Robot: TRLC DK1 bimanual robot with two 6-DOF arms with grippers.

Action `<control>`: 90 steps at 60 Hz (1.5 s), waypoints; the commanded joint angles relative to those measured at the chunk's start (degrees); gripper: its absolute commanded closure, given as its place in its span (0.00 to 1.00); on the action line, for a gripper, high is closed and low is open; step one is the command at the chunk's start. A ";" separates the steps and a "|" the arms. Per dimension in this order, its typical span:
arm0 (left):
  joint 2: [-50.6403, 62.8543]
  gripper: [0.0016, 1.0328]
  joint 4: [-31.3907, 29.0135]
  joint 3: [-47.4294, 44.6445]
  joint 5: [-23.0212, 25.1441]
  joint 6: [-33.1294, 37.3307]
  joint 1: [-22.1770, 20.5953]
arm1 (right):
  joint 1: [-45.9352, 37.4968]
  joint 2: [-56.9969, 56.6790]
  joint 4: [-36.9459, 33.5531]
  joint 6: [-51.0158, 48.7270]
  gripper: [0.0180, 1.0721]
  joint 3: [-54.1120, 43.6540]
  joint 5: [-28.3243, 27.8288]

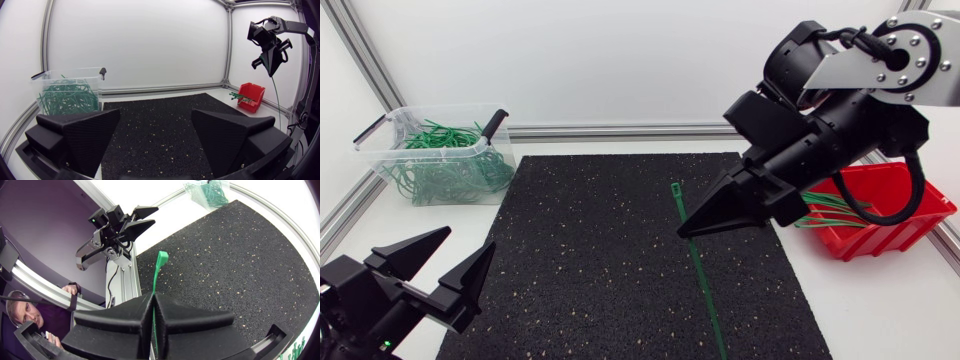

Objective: Take a green cable tie from the red box, thread the tail through the head to close it, then place it in the transparent bin on the left.

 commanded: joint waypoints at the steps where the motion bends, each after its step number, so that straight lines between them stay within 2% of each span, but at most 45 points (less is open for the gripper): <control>1: 5.14 0.04 1.09 2.56 2.24 -0.84 0.24 | 1.61 1.77 1.50 0.97 0.94 -1.68 -0.66; 10: 12.88 0.04 4.26 6.34 9.80 -2.42 5.25 | 4.16 2.83 5.81 2.90 0.94 -3.18 -0.66; 24: 22.72 0.04 5.22 13.11 26.41 -4.27 13.96 | 6.09 3.71 10.99 3.87 0.94 -5.20 -1.89; 34: 33.18 0.04 6.10 17.68 36.70 -4.44 14.57 | 6.18 4.94 14.68 4.13 0.94 -5.81 -3.39; 49: 42.76 0.04 6.10 24.71 51.20 -5.59 15.45 | 6.44 6.08 20.22 6.15 0.94 -5.64 -5.67; 53: 45.22 0.04 6.19 26.56 54.54 -6.55 15.10 | 6.62 6.08 21.28 6.15 0.94 -5.55 -5.76; 57: 47.15 0.04 6.63 28.14 55.94 -7.52 14.22 | 6.62 6.26 22.68 6.24 0.94 -5.64 -6.11; 62: 48.82 0.04 7.60 29.54 57.44 -9.28 11.14 | 6.88 6.43 23.39 6.33 0.94 -5.29 -6.73; 69: 50.23 0.04 12.34 29.81 59.64 -14.20 6.84 | 7.32 5.91 24.26 6.41 0.94 -5.73 -8.57; 84: 57.53 0.04 17.26 32.44 59.90 -17.45 -1.07 | 6.88 4.41 26.99 7.03 0.94 -7.75 -9.71; 90: 60.16 0.04 21.83 33.32 59.90 -21.05 -3.71 | 6.53 3.97 26.99 7.12 0.94 -7.83 -10.59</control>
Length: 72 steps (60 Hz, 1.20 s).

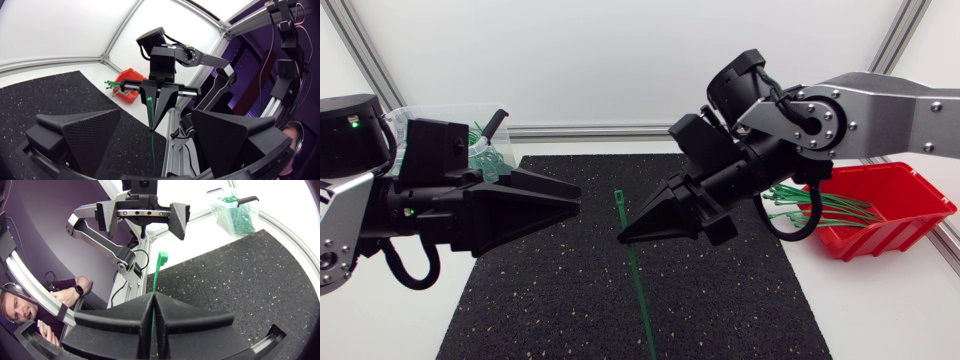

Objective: Take a green cable tie from the red box, thread the tail through the head to close it, then place it in the transparent bin on the left.

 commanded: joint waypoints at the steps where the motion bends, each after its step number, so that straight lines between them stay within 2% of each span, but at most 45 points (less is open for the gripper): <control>1: 2.37 0.04 3.30 2.18 0.71 -4.29 -1.92 | -0.42 -1.16 0.65 1.22 0.94 -1.28 -1.24; 5: 3.43 0.04 5.50 2.53 0.45 -5.96 -3.41 | -0.95 -1.34 0.65 1.22 0.94 -1.28 -2.29; 21: 5.54 0.04 5.76 3.58 -2.72 -6.58 -10.44 | -3.41 -1.69 1.18 2.10 0.94 -0.93 -5.11; 27: 7.12 0.08 6.99 4.29 -4.65 -7.28 -12.38 | -3.67 -1.69 1.35 2.45 0.94 -0.93 -5.63; 38: 8.26 0.22 8.05 4.55 -6.58 -7.37 -13.78 | -4.02 -1.87 1.35 2.45 0.94 -1.28 -5.99; 46: 8.17 0.38 8.66 4.64 -7.55 -7.98 -13.52 | -3.76 -1.87 1.35 2.45 0.94 -1.72 -5.99; 56: 8.09 0.44 9.37 4.90 -7.90 -8.78 -12.55 | -3.49 -2.13 1.44 2.36 0.94 -1.98 -5.99; 66: 8.53 0.60 9.72 4.81 -8.52 -8.69 -12.11 | -3.32 -2.57 1.44 2.36 0.94 -2.24 -5.99; 72: 8.79 0.65 10.07 4.81 -8.78 -8.69 -11.94 | -3.14 -2.75 1.79 2.45 0.94 -2.51 -5.90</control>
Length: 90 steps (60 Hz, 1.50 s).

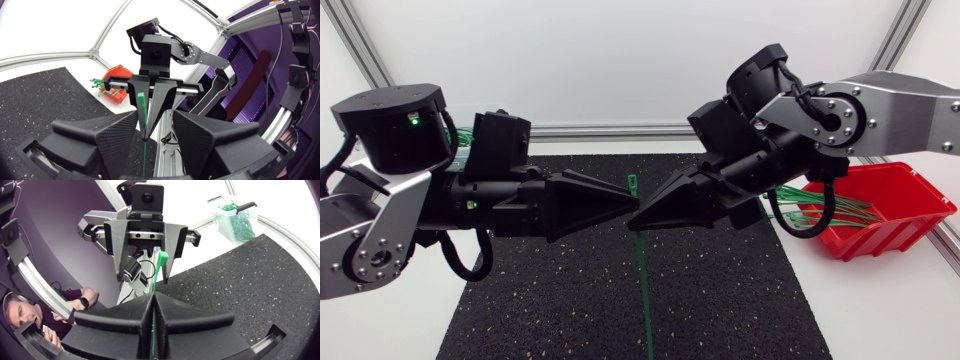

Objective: Take a green cable tie from the red box, thread the tail through the head to close it, then place it in the transparent bin on the left.

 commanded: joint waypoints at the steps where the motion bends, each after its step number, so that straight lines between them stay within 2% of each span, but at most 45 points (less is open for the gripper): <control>1: 1.03 0.66 1.11 1.56 -0.17 -1.65 0.52 | 0.29 -0.98 0.75 1.03 0.94 -1.37 -0.30; 5: 1.12 0.72 1.11 1.56 -0.26 -1.65 0.52 | 0.38 -0.98 0.83 1.03 0.94 -1.37 -0.21; 14: 1.38 0.73 1.11 1.47 -0.26 -1.74 0.61 | 0.46 -0.98 1.27 1.47 0.94 -1.37 -0.21; 19: 1.29 0.81 1.11 1.47 -0.52 -1.83 0.61 | 0.46 -1.06 1.36 1.47 0.94 -1.55 -0.13; 31: 1.21 0.83 1.20 1.56 -0.61 -2.26 0.61 | 0.82 -1.33 1.54 1.73 0.94 -1.81 -0.13; 38: 1.29 0.94 1.28 1.65 -0.96 -2.44 0.61 | 0.99 -1.42 1.54 1.64 0.94 -1.90 -0.04; 55: 1.38 0.96 1.20 1.91 -1.93 -3.32 0.61 | 1.34 -2.38 2.15 1.64 0.94 -2.51 0.22; 62: 1.38 0.96 0.23 3.49 -2.10 -4.81 2.72 | 1.96 -3.35 3.03 1.47 0.93 -3.31 0.14; 64: 1.21 0.96 -0.65 4.19 -2.02 -4.99 3.77 | 1.96 -3.70 3.21 1.29 0.87 -3.57 0.14; 66: 1.03 0.96 -2.06 5.07 -1.66 -4.99 4.83 | 1.78 -4.05 3.38 1.11 0.77 -3.83 0.22; 67: 0.85 0.96 -3.29 5.86 -0.61 -4.99 6.06 | 1.52 -4.40 3.82 0.85 0.66 -4.01 0.31; 69: 0.50 0.96 -3.99 6.39 0.27 -4.99 7.46 | 1.26 -4.58 4.17 0.76 0.54 -3.83 1.02; 76: -0.46 0.96 -6.54 7.71 2.82 -5.17 11.51 | -0.24 -4.40 3.12 -0.91 0.21 -3.66 4.88; 78: -0.82 0.96 -7.51 8.06 3.61 -5.17 12.30 | -0.59 -4.84 2.85 -5.21 0.03 -4.01 4.79; 82: -1.08 0.96 -9.18 8.68 5.28 -5.17 14.32 | -0.77 -6.25 3.56 -10.57 0.03 -4.71 4.88; 90: -0.38 0.96 -10.67 9.47 8.18 -5.17 18.36 | -2.17 -6.51 4.79 -12.77 0.03 -4.36 6.73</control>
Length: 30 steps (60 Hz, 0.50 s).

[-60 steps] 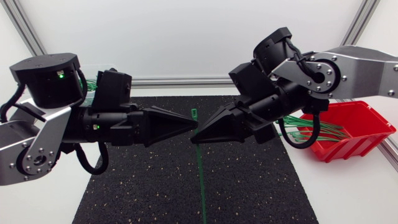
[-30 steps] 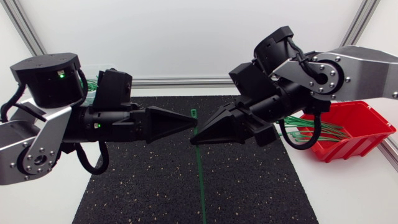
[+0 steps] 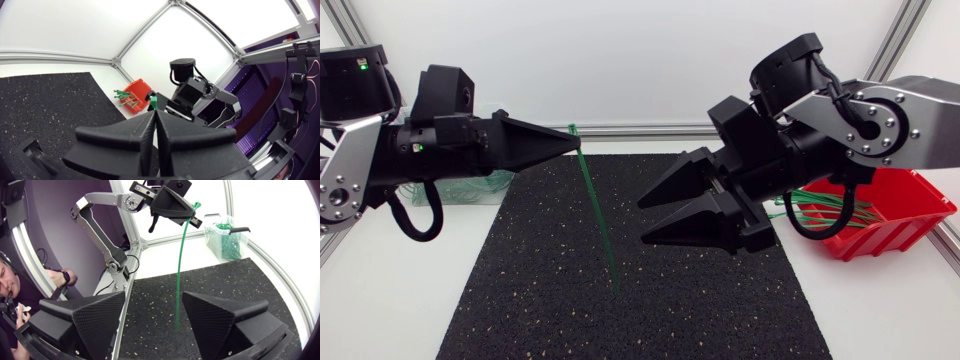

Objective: Take a green cable tie from the red box, thread the tail through the head to close it, then place it in the transparent bin on the left.

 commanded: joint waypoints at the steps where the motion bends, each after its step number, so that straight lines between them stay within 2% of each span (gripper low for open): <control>1: 0.17 0.96 -0.55 2.26 2.48 -0.92 2.94 | -1.01 -0.83 0.59 -3.62 0.03 -0.93 1.05; 7: 1.58 0.96 -1.17 2.70 4.94 -0.75 5.40 | -0.14 -0.48 1.12 -8.01 0.03 -1.10 9.57; 14: 3.86 0.96 -2.04 3.31 7.58 -0.66 7.24 | 0.48 -0.22 4.90 -7.66 0.03 -2.07 18.45; 16: 4.48 0.96 -2.04 3.40 8.19 -0.57 7.68 | 0.57 -0.30 6.92 -7.57 0.03 -2.69 20.38; 19: 5.09 0.96 -2.31 3.31 8.81 -0.05 8.03 | 1.27 -0.57 13.42 -3.79 0.03 -4.18 26.27; 30: 7.38 0.96 -2.48 3.75 10.04 0.83 9.26 | 1.62 1.45 19.22 -6.60 0.03 -3.65 30.93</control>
